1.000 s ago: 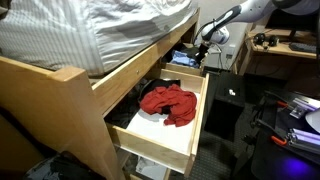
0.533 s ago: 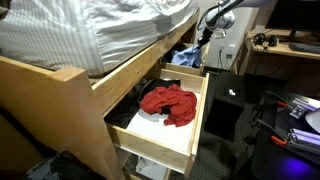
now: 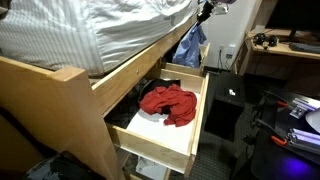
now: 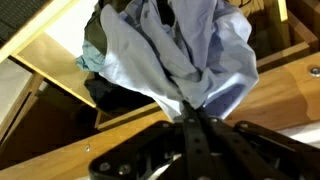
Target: Remove the blue shirt from the top most drawer on the right and put it inside the topmost drawer on the left
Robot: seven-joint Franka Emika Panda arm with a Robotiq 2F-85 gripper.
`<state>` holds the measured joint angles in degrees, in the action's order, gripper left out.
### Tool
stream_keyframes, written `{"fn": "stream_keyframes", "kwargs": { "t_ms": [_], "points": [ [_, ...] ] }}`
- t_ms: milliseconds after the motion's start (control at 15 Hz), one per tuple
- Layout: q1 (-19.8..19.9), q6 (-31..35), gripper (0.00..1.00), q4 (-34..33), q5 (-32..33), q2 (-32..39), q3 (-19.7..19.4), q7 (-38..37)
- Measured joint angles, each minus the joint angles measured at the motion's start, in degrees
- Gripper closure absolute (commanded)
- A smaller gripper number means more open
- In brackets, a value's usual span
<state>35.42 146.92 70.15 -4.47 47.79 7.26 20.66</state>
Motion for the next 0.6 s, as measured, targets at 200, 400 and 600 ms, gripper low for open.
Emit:
{"fn": "stream_keyframes", "kwargs": {
  "t_ms": [200, 400, 600],
  "points": [
    [-0.75, -1.78, 0.99, 0.87, 0.08, -5.03, -0.01, -0.81],
    [-1.74, -2.0, 0.99, 2.2, 1.41, -9.42, -0.22, -2.45],
    [-3.81, -2.0, 0.99, 3.46, 4.81, -13.51, -1.56, -6.32]
  ]
}}
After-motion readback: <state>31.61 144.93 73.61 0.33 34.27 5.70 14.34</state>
